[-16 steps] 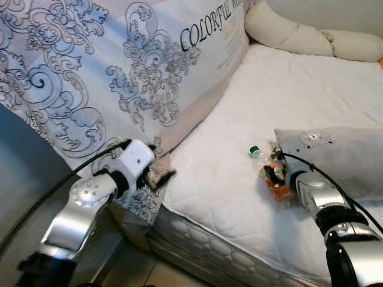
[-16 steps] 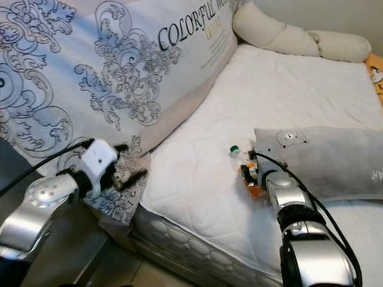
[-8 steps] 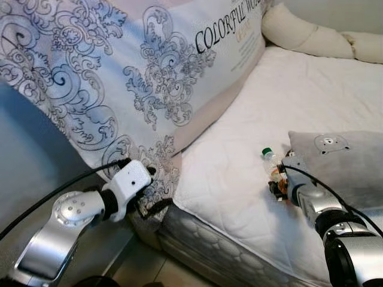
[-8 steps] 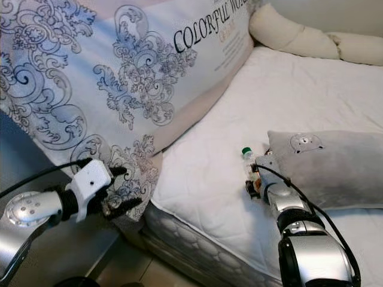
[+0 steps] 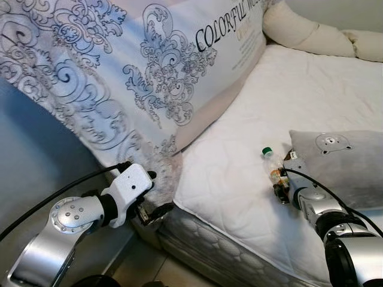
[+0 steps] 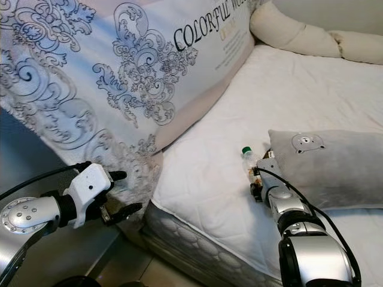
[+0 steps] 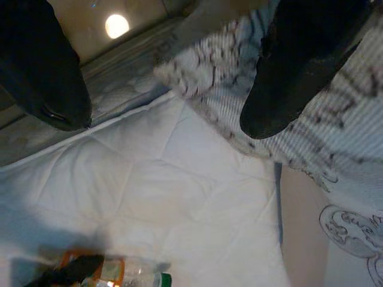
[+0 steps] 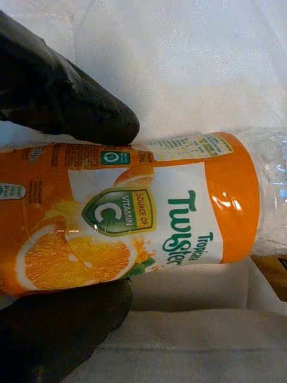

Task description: Clean up the room

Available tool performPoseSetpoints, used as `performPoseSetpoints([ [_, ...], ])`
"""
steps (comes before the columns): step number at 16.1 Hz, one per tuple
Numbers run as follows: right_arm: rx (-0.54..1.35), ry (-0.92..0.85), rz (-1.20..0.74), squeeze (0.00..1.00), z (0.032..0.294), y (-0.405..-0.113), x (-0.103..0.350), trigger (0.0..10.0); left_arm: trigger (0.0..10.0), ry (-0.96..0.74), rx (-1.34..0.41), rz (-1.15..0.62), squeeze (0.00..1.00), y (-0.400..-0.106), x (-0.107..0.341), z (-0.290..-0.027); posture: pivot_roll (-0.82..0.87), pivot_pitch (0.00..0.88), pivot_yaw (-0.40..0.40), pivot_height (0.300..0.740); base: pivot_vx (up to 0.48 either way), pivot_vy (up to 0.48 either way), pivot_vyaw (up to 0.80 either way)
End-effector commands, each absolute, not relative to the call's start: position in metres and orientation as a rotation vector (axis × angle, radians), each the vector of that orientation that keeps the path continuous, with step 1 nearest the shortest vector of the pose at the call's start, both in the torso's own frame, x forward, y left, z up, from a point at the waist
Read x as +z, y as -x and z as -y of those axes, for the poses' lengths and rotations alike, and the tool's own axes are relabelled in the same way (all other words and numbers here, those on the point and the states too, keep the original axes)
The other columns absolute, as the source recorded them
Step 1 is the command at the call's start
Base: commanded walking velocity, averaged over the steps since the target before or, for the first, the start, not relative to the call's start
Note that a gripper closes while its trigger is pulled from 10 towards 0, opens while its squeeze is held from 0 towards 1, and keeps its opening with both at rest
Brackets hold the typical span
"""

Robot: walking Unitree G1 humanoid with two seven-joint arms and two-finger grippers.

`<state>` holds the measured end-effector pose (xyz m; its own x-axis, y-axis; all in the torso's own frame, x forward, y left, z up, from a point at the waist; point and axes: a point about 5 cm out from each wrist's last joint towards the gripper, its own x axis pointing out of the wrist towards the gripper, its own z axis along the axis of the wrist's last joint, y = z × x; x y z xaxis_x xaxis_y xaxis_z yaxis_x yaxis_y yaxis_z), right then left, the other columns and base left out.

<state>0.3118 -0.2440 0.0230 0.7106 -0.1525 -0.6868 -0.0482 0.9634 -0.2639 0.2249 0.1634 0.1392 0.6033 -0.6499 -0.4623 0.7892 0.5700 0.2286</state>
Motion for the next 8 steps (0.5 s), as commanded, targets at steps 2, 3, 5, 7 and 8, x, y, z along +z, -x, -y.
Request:
performPoseSetpoints([
  [2,-0.093,0.234,-0.831,0.00,0.249,-0.302,0.014,0.0,10.0,-0.446,-0.849,-0.350,0.00,-0.223,0.143,-0.167,0.19,0.015,0.024,0.740,0.000,0.000,0.00],
  [3,-0.090,0.224,-0.839,0.00,0.248,-0.300,0.012,0.0,10.0,-0.445,-0.848,-0.352,0.00,-0.223,0.143,-0.167,0.19,0.010,0.024,0.740,0.000,0.000,0.00],
  [5,-0.074,0.160,-0.865,0.00,0.242,-0.296,0.006,0.0,10.0,-0.439,-0.846,-0.360,0.00,-0.222,0.142,-0.166,0.18,0.000,0.025,0.740,0.000,0.000,0.00],
  [7,-0.070,0.105,-0.866,0.00,0.240,-0.293,0.002,0.0,10.0,-0.421,-0.839,-0.366,0.00,-0.223,0.138,-0.164,0.16,0.000,0.025,0.740,0.000,0.000,0.00],
  [8,-0.081,0.029,-0.845,0.00,0.239,-0.294,0.003,0.0,10.0,-0.396,-0.829,-0.371,0.00,-0.225,0.134,-0.163,0.14,0.000,0.024,0.740,0.000,0.000,0.00],
])
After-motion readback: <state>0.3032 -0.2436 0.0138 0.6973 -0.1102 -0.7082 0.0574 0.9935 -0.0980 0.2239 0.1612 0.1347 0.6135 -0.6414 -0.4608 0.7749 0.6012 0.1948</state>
